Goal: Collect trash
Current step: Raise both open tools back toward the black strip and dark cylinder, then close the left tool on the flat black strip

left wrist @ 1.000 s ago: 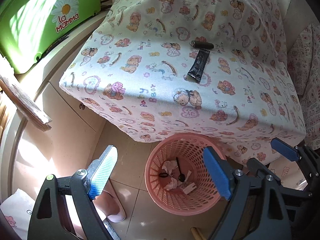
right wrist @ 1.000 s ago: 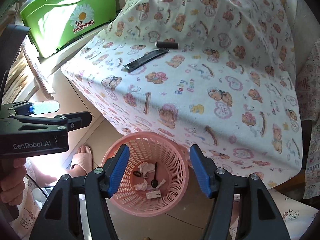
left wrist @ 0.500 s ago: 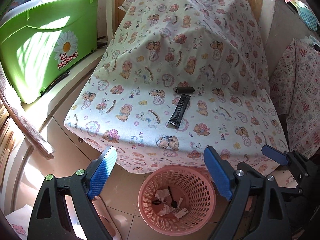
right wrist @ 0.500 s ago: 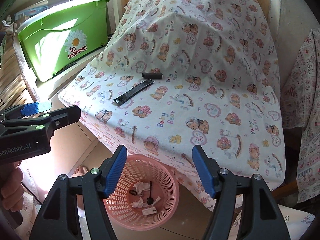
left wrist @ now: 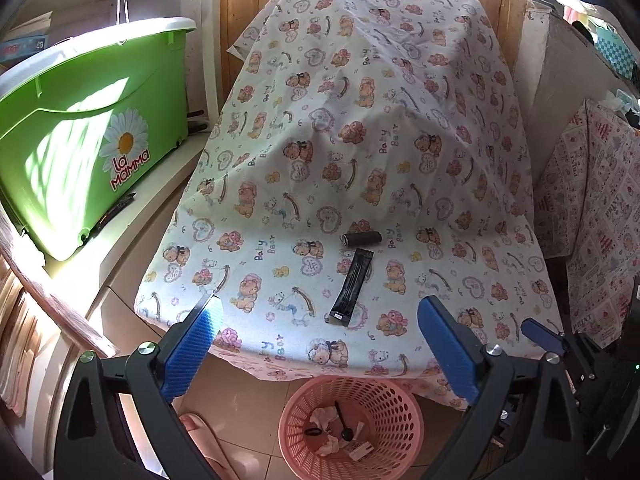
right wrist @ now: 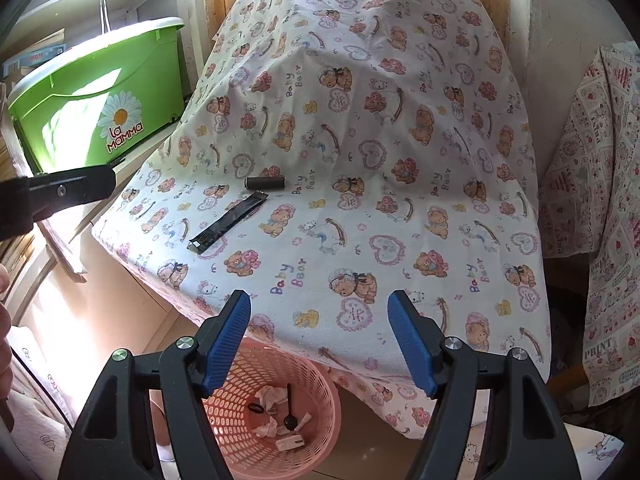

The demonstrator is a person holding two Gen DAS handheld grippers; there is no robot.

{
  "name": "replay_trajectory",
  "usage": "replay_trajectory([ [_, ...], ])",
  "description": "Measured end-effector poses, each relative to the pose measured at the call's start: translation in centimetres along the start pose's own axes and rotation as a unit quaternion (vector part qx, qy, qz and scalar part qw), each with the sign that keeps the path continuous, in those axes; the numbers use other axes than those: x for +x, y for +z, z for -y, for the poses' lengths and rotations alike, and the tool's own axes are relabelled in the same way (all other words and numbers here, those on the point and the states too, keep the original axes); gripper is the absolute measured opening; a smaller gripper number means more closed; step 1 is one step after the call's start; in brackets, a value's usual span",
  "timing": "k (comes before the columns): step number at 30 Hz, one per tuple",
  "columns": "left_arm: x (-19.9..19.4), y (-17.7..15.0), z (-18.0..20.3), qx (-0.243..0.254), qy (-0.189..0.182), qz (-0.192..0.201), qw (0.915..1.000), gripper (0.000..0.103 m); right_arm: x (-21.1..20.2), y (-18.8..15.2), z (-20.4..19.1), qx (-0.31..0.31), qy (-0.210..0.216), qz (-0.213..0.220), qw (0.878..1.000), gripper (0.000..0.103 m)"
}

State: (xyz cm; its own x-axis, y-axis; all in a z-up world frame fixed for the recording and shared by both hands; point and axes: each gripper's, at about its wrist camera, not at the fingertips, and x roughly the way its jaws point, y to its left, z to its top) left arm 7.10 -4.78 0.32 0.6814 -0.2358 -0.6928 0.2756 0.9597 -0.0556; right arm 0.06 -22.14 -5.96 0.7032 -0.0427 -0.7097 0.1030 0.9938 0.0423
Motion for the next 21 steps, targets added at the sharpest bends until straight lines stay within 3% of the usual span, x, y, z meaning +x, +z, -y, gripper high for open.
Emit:
replay_trajectory([
  [8,3.4,-1.8,-0.9,-0.021,-0.021,-0.023,0.9993,0.097,0.4,0.2,0.7,0.000,-0.026,0.008,1.000,0.079],
  [11,4.6,-2.6,-0.9,-0.028,-0.017,-0.043,0.9985,0.095,0.7,0.2,0.9,0.001,-0.029,0.004,1.000,0.079],
  [14,5.0,-2.8,-0.6,-0.022,-0.007,-0.037,0.9990,0.091,1.0,0.2,1.1,0.000,-0.033,0.001,0.999,0.079],
  [16,5.3,-2.9,0.0,0.000,-0.006,-0.035,0.9994,0.069,0.9,0.3,1.1,0.003,-0.031,0.002,1.000,0.079],
  [18,5.9,-3.0,0.6,0.019,-0.022,-0.037,0.9989,0.055,1.0,0.3,1.2,0.003,-0.031,0.001,1.000,0.079],
  [21,7.0,-3.1,1.1,0.019,-0.040,-0.050,0.9978,0.051,1.1,0.4,1.2,0.005,-0.031,-0.002,1.000,0.079],
])
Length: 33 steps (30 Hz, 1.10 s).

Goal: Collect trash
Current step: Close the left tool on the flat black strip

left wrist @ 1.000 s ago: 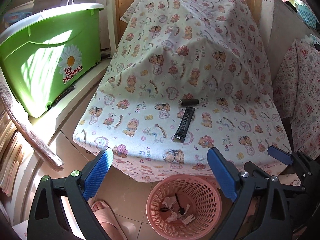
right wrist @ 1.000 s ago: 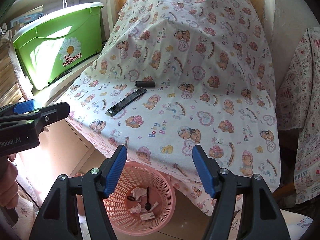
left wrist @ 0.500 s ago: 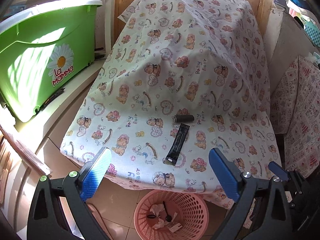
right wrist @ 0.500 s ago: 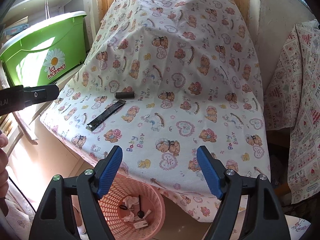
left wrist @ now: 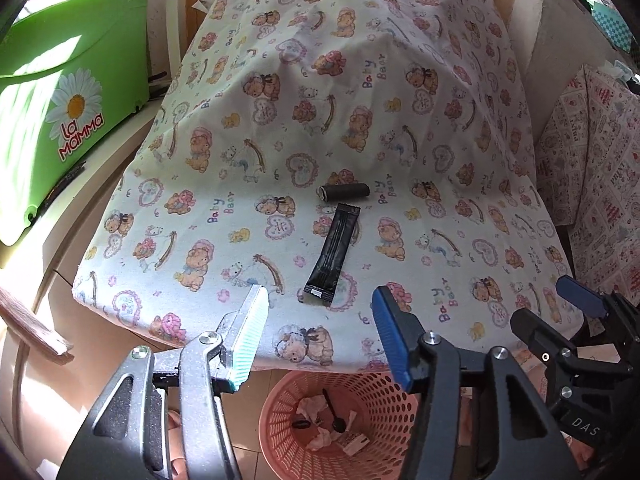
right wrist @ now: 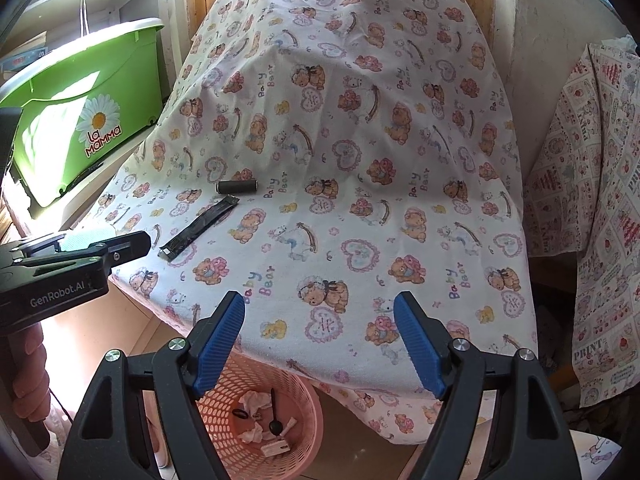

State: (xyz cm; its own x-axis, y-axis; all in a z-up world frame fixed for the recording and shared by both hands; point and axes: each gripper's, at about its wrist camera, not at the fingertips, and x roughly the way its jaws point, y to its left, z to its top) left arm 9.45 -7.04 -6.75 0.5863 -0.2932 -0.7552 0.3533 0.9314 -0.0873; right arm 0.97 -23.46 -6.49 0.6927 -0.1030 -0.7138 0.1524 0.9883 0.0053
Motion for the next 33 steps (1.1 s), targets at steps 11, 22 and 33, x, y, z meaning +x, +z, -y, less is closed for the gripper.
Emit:
replay_trajectory([
  [11,4.8,1.0,1.4,0.037,0.031,-0.025,0.9985,0.040,0.8,0.4,0.7,0.019,-0.002,-0.014,1.000,0.079],
  [22,6.6,2.7,0.8,0.020,0.011,-0.017,0.9996,0.036,1.0,0.5,1.5,0.030,-0.009,-0.015,0.999,0.079],
  [33,6.2,1.8,3.1,0.058,0.042,-0.024,0.9971,0.013,0.6,0.5,2.5,0.048,-0.003,-0.015,0.999,0.079],
])
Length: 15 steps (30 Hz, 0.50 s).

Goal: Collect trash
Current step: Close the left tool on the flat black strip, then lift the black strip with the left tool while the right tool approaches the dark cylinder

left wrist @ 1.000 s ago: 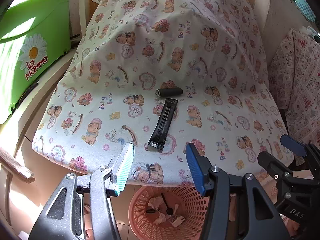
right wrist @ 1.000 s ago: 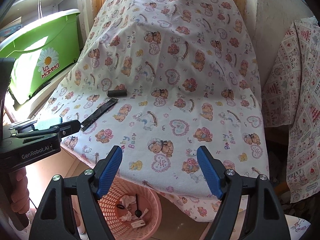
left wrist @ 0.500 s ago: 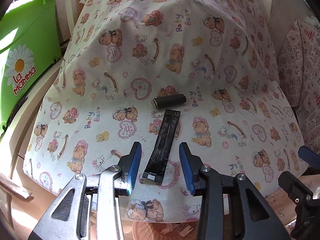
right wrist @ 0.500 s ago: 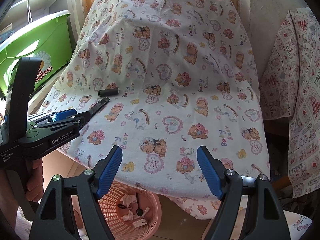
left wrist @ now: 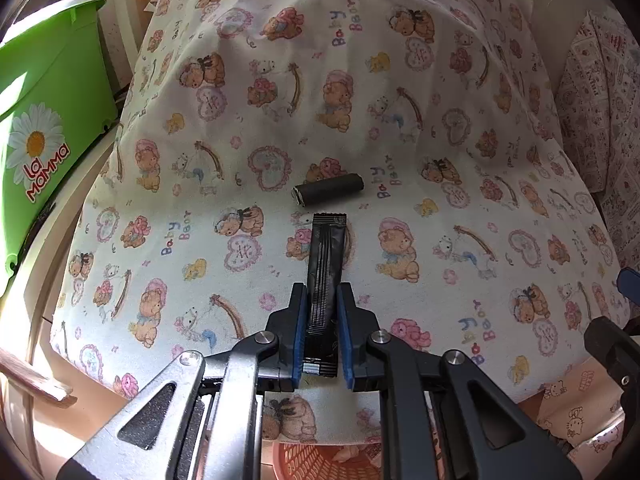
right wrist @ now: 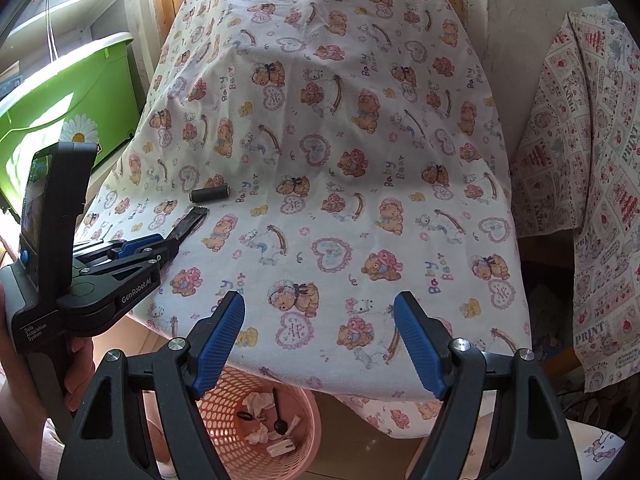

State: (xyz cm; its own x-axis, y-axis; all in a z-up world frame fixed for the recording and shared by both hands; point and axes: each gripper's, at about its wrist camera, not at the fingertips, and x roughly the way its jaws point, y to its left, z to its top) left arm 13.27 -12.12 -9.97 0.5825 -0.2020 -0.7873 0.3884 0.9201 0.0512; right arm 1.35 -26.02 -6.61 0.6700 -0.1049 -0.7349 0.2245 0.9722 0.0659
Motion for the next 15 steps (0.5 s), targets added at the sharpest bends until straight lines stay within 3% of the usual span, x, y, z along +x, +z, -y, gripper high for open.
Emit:
replay_trajectory([
  [7,-3.7,-0.1,-1.3,-0.046,-0.018,0.024,0.9985,0.012,-0.1,0.1,-0.2,0.001,0.003,0.001,1.000,0.079],
  [15,-7.5,0.0,-4.9,-0.109,-0.035,0.079,0.9903,0.012,0.2,0.0,-1.0,-0.007,0.004,-0.001,1.000,0.079],
])
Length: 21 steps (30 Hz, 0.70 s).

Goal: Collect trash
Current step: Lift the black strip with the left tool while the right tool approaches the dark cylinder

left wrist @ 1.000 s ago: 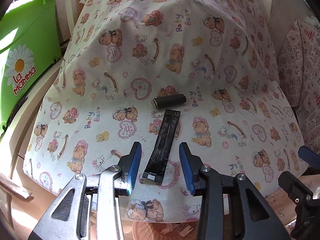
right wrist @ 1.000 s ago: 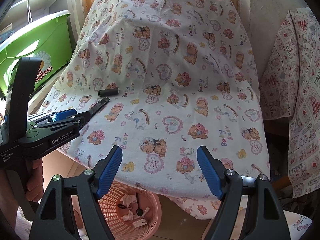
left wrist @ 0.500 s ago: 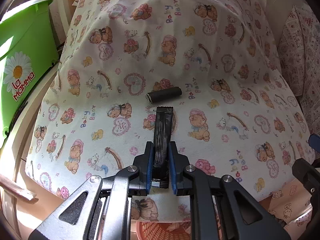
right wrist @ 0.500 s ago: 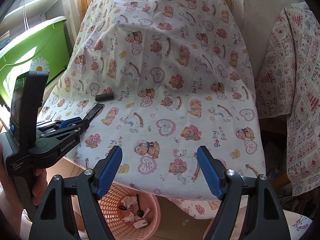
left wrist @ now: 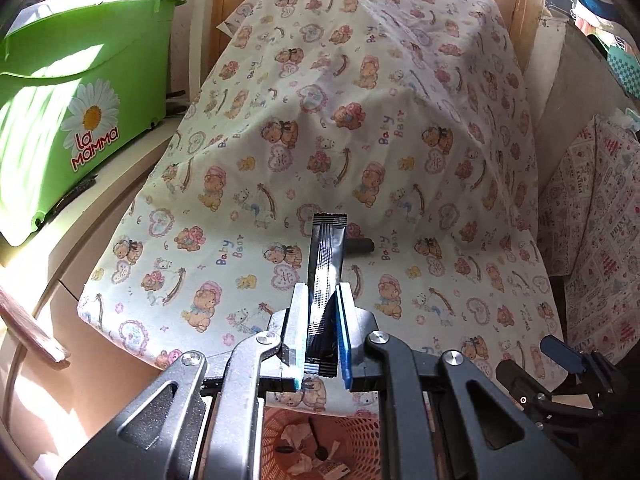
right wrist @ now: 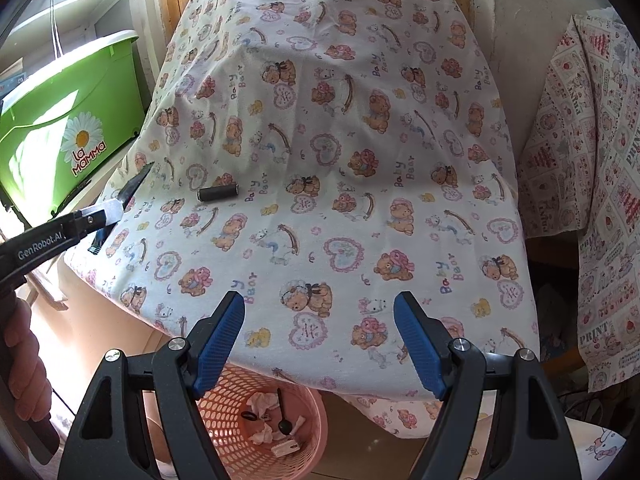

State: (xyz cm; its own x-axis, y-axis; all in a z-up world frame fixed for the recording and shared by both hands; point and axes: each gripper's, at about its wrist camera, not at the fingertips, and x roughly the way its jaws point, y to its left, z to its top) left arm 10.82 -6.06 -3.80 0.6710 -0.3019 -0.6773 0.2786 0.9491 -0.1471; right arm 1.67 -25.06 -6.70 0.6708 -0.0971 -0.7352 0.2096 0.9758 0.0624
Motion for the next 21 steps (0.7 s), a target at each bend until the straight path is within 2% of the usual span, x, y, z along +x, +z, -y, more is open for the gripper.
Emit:
replay_trajectory([
  [9,-1.5,0.2,-0.8,0.004,0.040,0.009,0.9991,0.012,0.0,-0.2,-1.4,-0.019,-0.001,0.009,1.000,0.079],
  [13,-1.6,0.4,-1.8,-0.017,0.045,0.006,0.9988,0.012,-0.3,-0.3,-2.0,-0.027,0.005,0.019,0.999,0.084],
  [19,-2.2,0.6,-3.0,-0.028,0.066,0.008,0.9974,0.012,-0.7,-0.3,-2.8,-0.035,0.015,0.034,0.999,0.084],
  [21,-2.3,0.7,-3.6,-0.039,0.087,0.008,0.9954,0.012,-0.7,0.0,-3.2,-0.043,0.027,0.032,0.998,0.084],
])
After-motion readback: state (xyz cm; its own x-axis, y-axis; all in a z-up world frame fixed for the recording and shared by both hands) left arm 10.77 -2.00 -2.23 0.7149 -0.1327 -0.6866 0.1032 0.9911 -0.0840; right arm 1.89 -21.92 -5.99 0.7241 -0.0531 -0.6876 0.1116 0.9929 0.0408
